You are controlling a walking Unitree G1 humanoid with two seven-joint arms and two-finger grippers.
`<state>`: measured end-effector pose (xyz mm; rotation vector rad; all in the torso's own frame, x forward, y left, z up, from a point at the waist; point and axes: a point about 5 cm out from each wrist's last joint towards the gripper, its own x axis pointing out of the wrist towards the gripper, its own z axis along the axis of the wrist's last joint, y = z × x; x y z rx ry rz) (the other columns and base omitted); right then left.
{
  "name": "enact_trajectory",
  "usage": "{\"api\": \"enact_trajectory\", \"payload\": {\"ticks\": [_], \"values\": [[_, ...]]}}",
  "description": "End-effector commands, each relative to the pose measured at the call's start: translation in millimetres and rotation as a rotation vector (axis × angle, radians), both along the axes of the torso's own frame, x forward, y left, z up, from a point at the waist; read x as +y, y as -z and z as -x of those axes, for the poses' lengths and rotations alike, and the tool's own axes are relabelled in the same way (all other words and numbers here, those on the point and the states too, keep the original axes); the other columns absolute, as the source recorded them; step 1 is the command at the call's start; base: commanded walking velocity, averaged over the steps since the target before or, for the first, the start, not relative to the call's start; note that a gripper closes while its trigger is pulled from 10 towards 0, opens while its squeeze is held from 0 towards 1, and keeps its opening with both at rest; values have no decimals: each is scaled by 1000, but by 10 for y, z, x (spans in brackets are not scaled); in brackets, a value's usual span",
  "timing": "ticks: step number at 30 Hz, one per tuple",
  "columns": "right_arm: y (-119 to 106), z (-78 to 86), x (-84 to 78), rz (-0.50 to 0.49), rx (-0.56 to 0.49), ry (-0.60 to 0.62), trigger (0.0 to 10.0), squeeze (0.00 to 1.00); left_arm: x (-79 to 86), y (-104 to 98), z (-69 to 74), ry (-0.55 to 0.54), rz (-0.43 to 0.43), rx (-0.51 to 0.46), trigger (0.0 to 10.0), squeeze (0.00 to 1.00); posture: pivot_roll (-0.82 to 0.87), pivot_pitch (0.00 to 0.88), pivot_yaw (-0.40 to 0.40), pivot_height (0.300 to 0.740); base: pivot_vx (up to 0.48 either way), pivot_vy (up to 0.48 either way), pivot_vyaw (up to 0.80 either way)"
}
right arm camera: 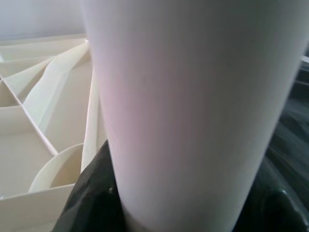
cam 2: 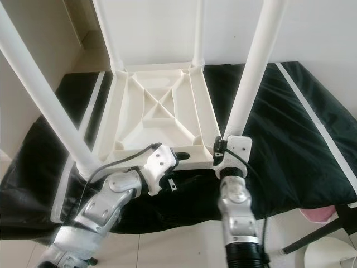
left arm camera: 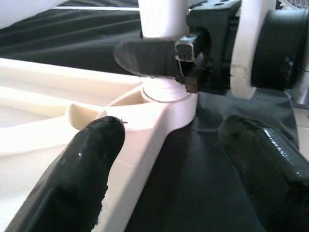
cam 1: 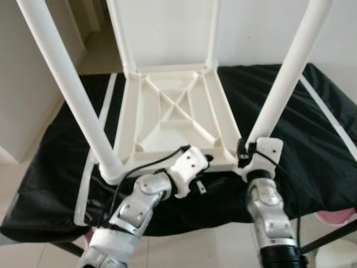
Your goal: Building children table
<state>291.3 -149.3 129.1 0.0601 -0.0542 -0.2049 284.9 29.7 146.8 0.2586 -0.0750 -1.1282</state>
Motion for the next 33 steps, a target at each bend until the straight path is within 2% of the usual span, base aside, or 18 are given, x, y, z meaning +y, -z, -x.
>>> {"api": "enact_trajectory", "payload": {"ticks": [1,7,19,20,21,25,33], "values": [[293,84,8,-63,147,7,10000,0,43,48,-27,-48,-12,6,10000,0,-126,48,49,740,0,0,0],[268,93,-89,-30,149,49,10000,0,55,41,-46,-63,-17,-19,10000,0,-114,44,38,740,0,0,0],[251,116,-95,-23,142,84,10000,0,76,43,-49,-88,-17,-50,10000,0,-111,39,28,740,0,0,0],[238,115,-99,-17,135,77,10000,400,76,39,-54,-92,-16,-54,10000,0,-111,39,27,740,0,0,0],[223,113,-103,-11,125,66,10000,1000,74,37,-54,-94,-16,-57,10000,0,-112,38,28,740,0,0,0],[203,114,-111,-5,111,45,10000,1000,71,40,-50,-89,-14,-54,10000,0,-113,37,29,740,0,0,0],[81,188,-245,27,4,-81,10000,1000,100,51,-29,-64,-4,-26,10000,0,-116,37,31,740,0,0,0]]}}
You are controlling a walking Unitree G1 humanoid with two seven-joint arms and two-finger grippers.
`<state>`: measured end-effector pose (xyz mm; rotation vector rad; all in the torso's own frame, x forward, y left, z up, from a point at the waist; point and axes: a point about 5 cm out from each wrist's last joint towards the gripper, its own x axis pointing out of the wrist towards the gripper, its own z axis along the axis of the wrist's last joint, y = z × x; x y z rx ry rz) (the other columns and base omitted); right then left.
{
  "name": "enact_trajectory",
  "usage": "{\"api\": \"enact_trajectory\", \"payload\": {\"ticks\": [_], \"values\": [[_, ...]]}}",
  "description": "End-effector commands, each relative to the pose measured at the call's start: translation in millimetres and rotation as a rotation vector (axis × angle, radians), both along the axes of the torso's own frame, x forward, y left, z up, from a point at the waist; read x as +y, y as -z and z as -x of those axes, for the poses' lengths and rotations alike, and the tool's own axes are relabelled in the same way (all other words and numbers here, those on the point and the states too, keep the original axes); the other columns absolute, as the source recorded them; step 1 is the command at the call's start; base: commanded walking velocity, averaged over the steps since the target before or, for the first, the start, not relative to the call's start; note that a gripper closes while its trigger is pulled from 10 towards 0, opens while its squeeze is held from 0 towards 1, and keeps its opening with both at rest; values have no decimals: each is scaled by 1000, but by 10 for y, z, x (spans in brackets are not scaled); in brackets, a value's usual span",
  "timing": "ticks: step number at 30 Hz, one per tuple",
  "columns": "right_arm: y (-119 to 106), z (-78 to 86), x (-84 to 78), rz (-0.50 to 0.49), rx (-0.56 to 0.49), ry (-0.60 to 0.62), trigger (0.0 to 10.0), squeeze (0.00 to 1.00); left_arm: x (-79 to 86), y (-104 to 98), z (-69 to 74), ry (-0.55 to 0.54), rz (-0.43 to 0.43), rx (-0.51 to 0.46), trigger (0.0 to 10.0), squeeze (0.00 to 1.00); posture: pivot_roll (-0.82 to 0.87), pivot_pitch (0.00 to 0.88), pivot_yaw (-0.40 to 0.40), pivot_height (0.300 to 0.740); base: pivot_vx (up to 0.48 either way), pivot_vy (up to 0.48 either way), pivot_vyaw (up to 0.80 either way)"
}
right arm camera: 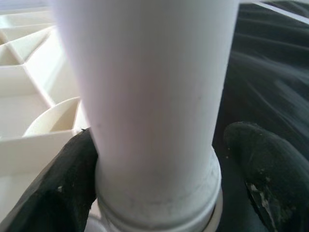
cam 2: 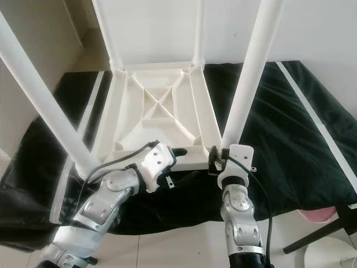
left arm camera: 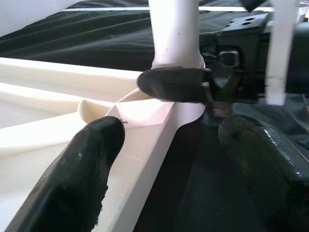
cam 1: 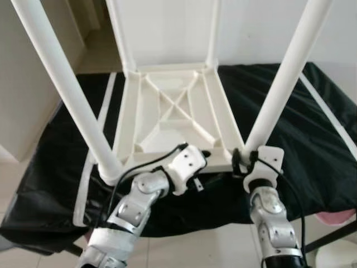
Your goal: Building children table
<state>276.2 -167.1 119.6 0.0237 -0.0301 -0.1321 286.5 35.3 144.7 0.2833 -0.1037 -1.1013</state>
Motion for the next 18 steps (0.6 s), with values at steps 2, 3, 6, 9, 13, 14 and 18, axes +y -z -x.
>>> {"api": "enact_trajectory", "payload": {"ticks": [2,3,6,9,13,14,18], "values": [[-26,49,-103,-9,-31,-26,10000,1000,45,29,-14,-41,1,11,10000,0,-116,38,31,740,0,0,0],[-34,53,-122,-5,-36,-36,10000,1000,45,28,-14,-41,3,12,10000,0,-116,38,30,740,0,0,0],[-48,49,-197,-3,-35,-75,10000,1000,42,28,-8,-34,11,23,10000,0,-117,40,30,740,0,0,0],[-73,22,-243,2,-38,-130,10000,1000,41,39,1,-26,12,32,10000,0,-120,40,30,740,0,0,0],[-132,-27,-230,26,-50,-255,10000,549,29,51,23,-10,10,43,10000,0,-119,39,32,740,0,0,0],[-143,-37,-224,35,-53,-277,10000,549,27,51,26,-6,10,45,10000,0,-119,39,32,740,0,0,0],[-187,-105,-176,116,-57,-418,10000,0,32,46,31,4,8,49,10000,0,-111,37,30,740,0,0,0]]}}
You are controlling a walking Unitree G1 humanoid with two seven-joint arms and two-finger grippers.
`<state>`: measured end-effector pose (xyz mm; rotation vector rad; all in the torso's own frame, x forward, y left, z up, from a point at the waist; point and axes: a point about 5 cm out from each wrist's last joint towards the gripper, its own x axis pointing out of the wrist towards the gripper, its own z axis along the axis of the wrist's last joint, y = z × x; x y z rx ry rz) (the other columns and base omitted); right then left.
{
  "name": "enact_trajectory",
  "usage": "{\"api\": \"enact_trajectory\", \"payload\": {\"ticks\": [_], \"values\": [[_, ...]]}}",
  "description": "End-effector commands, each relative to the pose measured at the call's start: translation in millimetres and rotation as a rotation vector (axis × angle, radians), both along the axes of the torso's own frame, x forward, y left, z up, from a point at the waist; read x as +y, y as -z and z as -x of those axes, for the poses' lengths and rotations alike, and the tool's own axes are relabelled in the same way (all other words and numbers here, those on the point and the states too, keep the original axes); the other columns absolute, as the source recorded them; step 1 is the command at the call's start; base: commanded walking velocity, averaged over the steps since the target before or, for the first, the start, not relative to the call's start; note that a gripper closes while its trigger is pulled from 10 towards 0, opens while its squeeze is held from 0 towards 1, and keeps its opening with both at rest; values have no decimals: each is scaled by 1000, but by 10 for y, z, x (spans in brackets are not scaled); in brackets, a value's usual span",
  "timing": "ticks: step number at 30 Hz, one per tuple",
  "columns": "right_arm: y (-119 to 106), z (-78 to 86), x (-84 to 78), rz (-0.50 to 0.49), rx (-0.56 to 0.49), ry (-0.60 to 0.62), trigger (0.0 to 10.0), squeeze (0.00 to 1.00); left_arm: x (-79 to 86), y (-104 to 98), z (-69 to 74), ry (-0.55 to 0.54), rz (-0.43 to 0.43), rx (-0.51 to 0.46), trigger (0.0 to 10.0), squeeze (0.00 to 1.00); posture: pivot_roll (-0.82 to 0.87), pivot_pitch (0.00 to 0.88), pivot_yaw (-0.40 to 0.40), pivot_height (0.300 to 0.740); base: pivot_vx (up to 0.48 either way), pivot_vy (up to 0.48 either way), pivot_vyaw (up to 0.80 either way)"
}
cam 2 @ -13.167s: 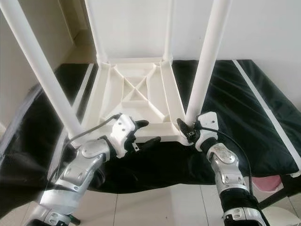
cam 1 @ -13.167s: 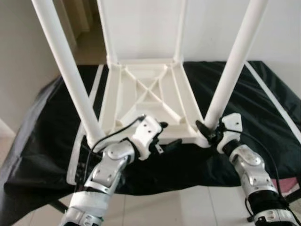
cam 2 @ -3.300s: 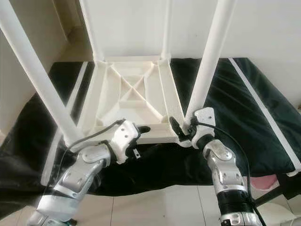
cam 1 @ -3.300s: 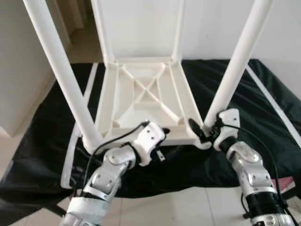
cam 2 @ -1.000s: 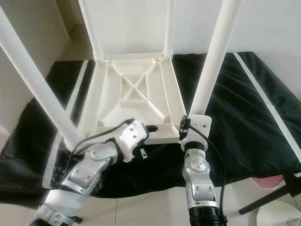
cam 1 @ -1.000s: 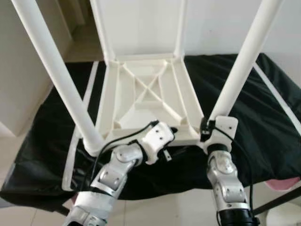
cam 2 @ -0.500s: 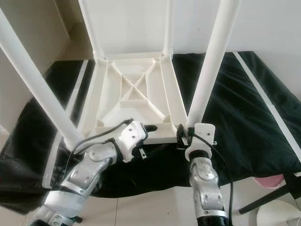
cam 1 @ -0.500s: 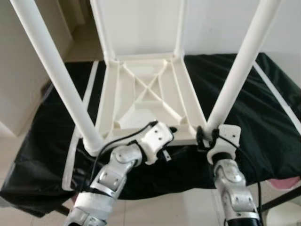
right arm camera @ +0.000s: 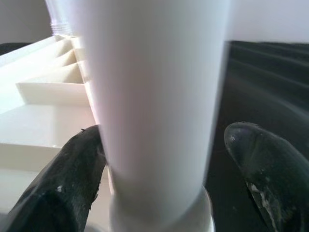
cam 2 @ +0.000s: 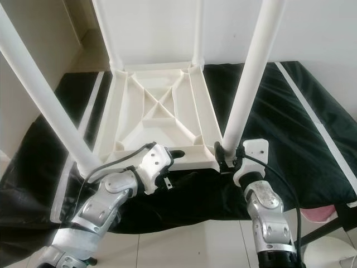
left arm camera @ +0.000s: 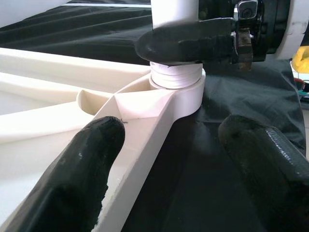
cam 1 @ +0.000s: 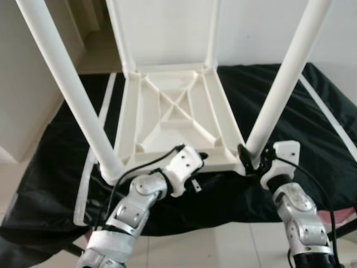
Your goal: Building children table
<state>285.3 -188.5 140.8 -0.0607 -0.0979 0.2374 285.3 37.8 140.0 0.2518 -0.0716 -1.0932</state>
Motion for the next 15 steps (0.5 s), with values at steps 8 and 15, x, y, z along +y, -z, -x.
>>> {"api": "enact_trajectory", "payload": {"ticks": [8,15], "values": [[51,-121,134,111,19,-151,10000,0,21,-18,11,9,-3,4,10000,0,-93,38,25,740,0,0,0],[165,-139,42,133,80,-118,0,0,67,-16,24,-7,-6,4,10000,0,-80,44,21,740,0,0,0]]}}
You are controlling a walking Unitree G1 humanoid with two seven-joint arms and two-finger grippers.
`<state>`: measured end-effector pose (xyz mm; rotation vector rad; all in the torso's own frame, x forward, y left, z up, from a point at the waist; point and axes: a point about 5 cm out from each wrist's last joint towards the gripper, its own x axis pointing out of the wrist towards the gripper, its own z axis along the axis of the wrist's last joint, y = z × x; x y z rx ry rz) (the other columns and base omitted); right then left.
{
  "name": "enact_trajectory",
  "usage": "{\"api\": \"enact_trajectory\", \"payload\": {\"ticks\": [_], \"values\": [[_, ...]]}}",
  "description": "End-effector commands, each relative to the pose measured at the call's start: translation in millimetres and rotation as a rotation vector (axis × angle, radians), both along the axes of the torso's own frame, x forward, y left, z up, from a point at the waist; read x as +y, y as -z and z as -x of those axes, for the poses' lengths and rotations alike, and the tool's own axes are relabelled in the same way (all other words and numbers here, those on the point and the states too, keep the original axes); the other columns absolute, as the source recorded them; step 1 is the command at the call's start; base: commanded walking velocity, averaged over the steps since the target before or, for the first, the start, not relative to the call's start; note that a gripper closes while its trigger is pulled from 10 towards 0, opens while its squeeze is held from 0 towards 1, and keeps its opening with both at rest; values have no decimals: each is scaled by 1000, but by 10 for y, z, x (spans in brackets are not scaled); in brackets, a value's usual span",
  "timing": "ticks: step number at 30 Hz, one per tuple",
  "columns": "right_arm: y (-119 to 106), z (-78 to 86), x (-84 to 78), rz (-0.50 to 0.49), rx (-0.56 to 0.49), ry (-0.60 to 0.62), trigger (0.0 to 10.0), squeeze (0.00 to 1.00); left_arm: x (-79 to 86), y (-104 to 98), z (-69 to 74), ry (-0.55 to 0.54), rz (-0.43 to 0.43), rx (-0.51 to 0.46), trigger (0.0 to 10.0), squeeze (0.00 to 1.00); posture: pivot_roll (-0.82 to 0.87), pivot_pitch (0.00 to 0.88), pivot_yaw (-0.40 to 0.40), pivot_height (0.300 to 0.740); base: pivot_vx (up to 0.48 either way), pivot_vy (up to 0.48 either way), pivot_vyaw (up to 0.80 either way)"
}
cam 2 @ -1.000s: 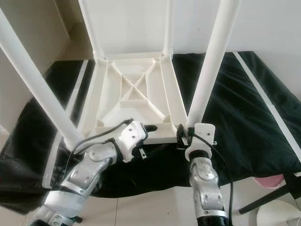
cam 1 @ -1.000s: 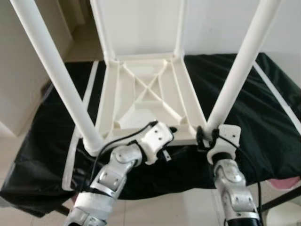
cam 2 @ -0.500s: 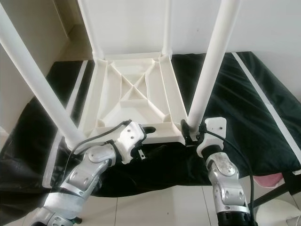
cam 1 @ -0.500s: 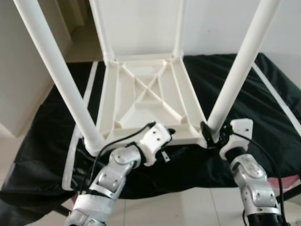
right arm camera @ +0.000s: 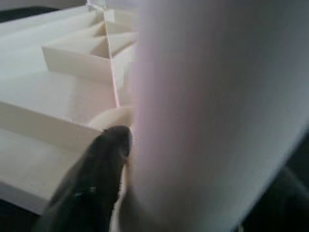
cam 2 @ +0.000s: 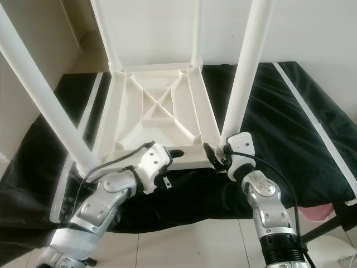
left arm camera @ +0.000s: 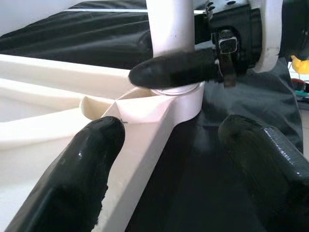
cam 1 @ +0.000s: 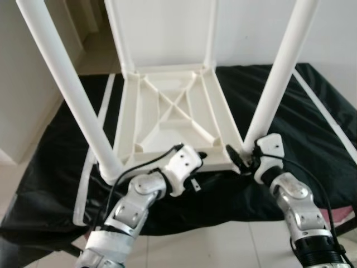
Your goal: Building children table
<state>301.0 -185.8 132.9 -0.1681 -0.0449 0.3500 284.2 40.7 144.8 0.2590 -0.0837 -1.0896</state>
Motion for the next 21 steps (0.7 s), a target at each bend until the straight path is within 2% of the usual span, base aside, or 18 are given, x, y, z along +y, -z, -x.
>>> {"api": "enact_trajectory", "payload": {"ticks": [1,10,14,15,16,21], "values": [[91,23,8,25,40,-9,0,0,43,32,13,-8,-7,18,10000,0,-74,49,20,740,0,0,0],[110,40,-5,15,41,1,0,0,65,38,24,-17,-10,23,10000,0,-69,61,19,740,0,0,0],[121,43,22,-18,57,4,0,0,61,32,26,-17,-7,25,10000,0,-73,66,21,740,0,0,0],[115,41,25,-20,56,14,9686,0,60,30,26,-18,-7,26,10000,0,-73,66,21,740,0,0,0],[97,43,42,-29,51,31,10000,0,58,31,27,-19,-6,27,10000,0,-74,68,17,740,0,0,0],[83,69,141,-76,56,132,10000,0,50,42,33,-23,-4,32,10000,0,-74,71,13,740,0,0,0]]}}
